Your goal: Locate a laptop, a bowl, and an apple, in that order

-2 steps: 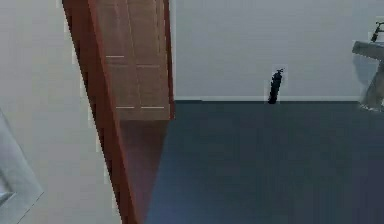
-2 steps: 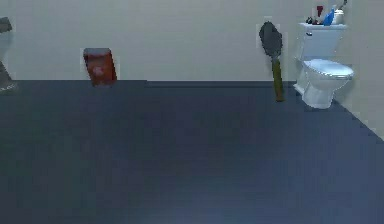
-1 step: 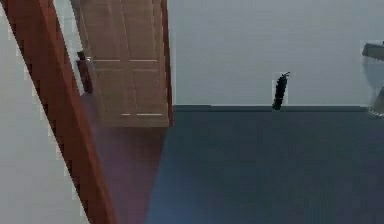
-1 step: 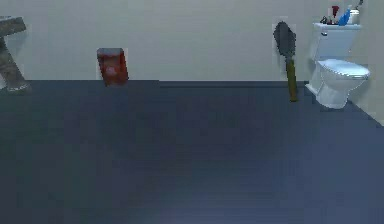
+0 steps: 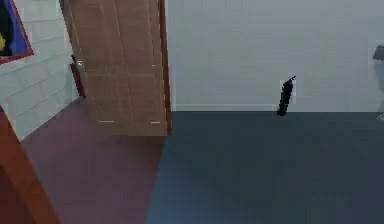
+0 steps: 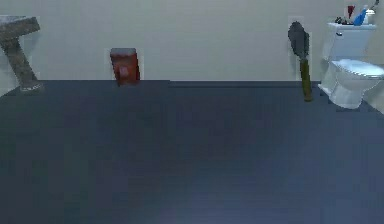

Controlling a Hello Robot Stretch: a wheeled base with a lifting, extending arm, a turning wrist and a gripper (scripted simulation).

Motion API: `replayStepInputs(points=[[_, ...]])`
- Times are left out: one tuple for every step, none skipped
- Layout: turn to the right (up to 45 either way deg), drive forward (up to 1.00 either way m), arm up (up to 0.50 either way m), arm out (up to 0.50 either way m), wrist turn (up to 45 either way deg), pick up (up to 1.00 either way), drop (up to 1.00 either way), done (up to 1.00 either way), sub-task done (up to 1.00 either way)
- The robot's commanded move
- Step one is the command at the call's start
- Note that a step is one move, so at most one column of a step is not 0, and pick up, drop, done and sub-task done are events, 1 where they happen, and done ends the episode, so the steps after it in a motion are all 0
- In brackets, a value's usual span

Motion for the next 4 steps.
replayStepInputs(points=[[45.0, 0.00, 0.00, 0.00, 0.0, 0.00, 0.00, 0.00, 0.00], [45.0, 0.00, 0.00, 0.00, 0.0, 0.00, 0.00, 0.00, 0.00], [0.0, 0.20, 0.00, 0.00, 0.0, 0.00, 0.00, 0.00, 0.00], [-45.0, 0.00, 0.00, 0.00, 0.0, 0.00, 0.00, 0.00, 0.00]])
